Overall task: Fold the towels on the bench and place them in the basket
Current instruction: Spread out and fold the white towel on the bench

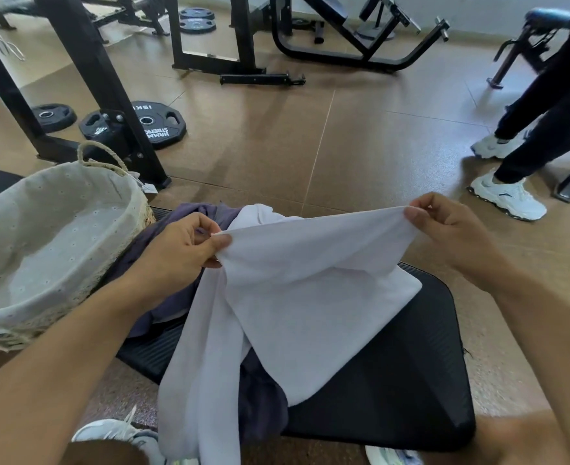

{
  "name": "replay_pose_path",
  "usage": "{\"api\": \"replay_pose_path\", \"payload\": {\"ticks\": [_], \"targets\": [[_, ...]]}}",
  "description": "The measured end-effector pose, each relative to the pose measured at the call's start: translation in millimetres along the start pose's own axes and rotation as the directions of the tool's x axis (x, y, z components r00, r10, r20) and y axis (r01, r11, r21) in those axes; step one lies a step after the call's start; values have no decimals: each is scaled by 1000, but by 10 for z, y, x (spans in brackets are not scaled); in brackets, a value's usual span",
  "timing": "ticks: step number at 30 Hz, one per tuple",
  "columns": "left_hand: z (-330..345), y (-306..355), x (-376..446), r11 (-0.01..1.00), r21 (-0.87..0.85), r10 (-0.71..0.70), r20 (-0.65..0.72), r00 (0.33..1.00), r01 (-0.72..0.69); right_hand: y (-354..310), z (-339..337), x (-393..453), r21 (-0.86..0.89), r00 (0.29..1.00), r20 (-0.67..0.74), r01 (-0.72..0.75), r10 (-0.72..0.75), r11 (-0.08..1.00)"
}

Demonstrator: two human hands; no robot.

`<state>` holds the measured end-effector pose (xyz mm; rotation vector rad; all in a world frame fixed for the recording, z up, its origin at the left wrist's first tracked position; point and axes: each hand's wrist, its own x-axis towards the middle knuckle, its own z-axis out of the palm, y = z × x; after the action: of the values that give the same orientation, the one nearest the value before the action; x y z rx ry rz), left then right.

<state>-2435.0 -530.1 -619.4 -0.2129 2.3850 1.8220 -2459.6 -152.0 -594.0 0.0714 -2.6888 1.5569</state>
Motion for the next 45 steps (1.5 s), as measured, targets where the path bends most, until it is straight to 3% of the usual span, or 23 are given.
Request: {"api": "replay_pose_path", "payload": {"ticks": [2, 4, 5, 7, 9, 10, 11, 12, 13, 14, 16, 17, 18, 19, 21, 25, 30, 34, 37, 41, 45], "targets": [[53, 67, -42, 998, 41, -44, 107, 993, 40, -23, -81, -84, 145, 994, 97, -67, 53, 987], [24, 140, -117, 993, 40, -114, 319, 941, 106, -29, -220, -185, 245, 947, 289, -212, 138, 946], [-22, 186, -164, 987, 40, -155, 460, 874, 154, -23, -308, -247, 276, 902, 398, -294, 170, 915], [-137, 260, -249, 966, 21, -188, 740, 645, 258, 9, -483, -377, 320, 782, 600, -430, 171, 844], [-226, 314, -307, 938, -40, -110, 907, 405, 344, 20, -615, -507, 433, 652, 758, -508, 4, 745], [-252, 334, -313, 919, -88, -49, 942, 333, 384, 13, -651, -561, 514, 599, 791, -544, -122, 663], [-258, 362, -322, 893, -140, 2, 952, 307, 428, -31, -652, -609, 584, 569, 790, -582, -230, 565], [-245, 388, -326, 866, -187, 28, 944, 329, 464, -58, -646, -628, 627, 563, 774, -615, -290, 478], [-221, 418, -325, 852, -215, 13, 920, 392, 477, -97, -623, -636, 646, 573, 761, -618, -306, 448], [-187, 415, -297, 872, -222, -43, 854, 519, 436, -130, -587, -620, 645, 604, 752, -589, -265, 487], [-83, 337, -204, 974, -84, -131, 546, 827, 210, -125, -526, -507, 535, 732, 681, -478, -21, 696], [-13, 287, -159, 995, 31, -102, 360, 927, 98, -84, -488, -441, 419, 803, 585, -418, 113, 806], [55, 231, -113, 994, 110, -45, 209, 977, 22, -28, -433, -371, 272, 856, 474, -365, 207, 890], [115, 187, -74, 989, 147, 10, 113, 994, -27, 24, -368, -305, 127, 892, 372, -324, 258, 938], [183, 121, -16, 986, 149, 68, 48, 997, -74, 172, -233, -189, -52, 923, 247, -290, 294, 955], [249, 117, 88, 965, 214, 158, -10, 987, -152, 321, -71, -5, 36, 943, 112, -319, 314, 947], [257, 128, 182, 977, 215, -13, 80, 997, -4, 220, -1, 115, 118, 970, 19, -242, 241, 963], [170, 170, 165, 975, 220, 8, 78, 997, -25, 67, 39, 90, 119, 992, -37, -113, 118, 987], [124, 200, 46, 993, 106, 51, 71, 996, -59, -107, 105, -31, 219, 998, 27, -61, 56, 974], [92, 369, -297, 987, -135, 99, 104, 990, -85, -376, -3, -267, 511, 972, 230, -161, 47, 844], [-128, 616, -686, 935, -352, 90, 338, 937, 37, -521, -259, -524, 587, 896, 438, -224, -73, 778]]}}
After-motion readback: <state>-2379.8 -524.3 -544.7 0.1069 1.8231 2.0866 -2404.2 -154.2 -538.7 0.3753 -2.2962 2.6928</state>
